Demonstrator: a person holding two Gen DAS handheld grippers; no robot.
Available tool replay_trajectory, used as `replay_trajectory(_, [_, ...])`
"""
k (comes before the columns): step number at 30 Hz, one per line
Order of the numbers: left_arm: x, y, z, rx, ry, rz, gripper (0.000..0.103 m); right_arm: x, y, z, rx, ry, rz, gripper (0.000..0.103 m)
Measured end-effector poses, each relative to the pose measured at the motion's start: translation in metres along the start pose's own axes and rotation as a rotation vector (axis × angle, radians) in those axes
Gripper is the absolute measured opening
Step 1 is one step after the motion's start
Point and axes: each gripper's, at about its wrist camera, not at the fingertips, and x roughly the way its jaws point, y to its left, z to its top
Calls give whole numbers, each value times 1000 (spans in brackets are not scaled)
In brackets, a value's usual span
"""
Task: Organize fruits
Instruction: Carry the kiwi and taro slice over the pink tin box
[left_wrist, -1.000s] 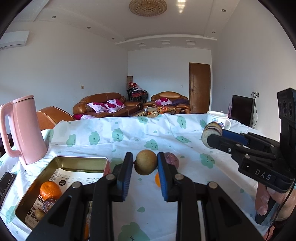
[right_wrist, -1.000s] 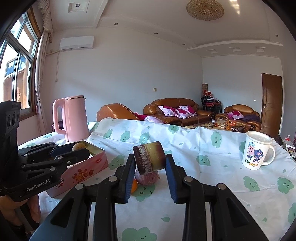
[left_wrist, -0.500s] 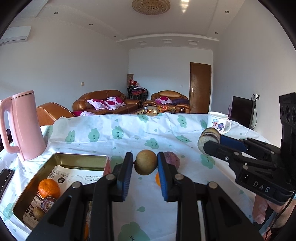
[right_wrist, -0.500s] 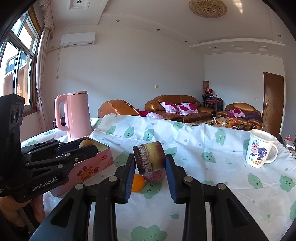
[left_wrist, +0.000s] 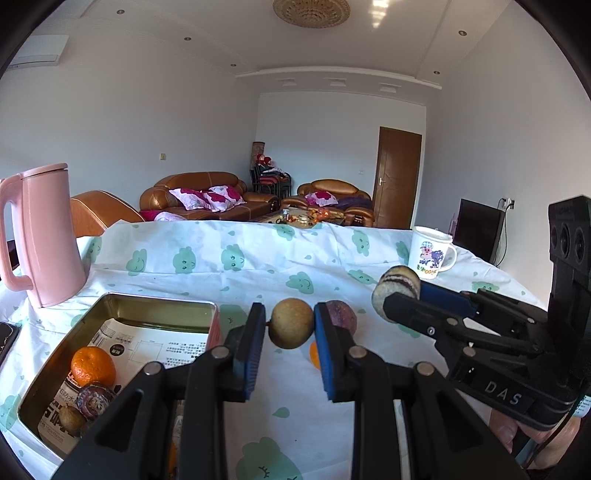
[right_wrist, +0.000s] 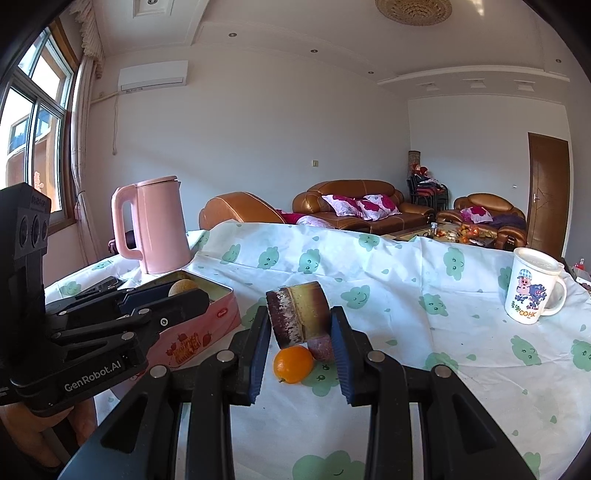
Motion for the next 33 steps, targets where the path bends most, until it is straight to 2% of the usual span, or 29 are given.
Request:
replay_trajectory(10, [-12,24,4,-29,20,12,28,7,39,19,-74,-4,70,34])
replay_trajectory(18, [-29,69,4,-50,54,82,28,21,76,30,-122,8,145,34])
replay_trajectory(25, [-34,117,1,-116,86,170,28,47,112,23,-164,75,190,34])
replay_trajectory(33, [-23,125,-7,-131,136,156,28,75,130,6,-197,170,212,34])
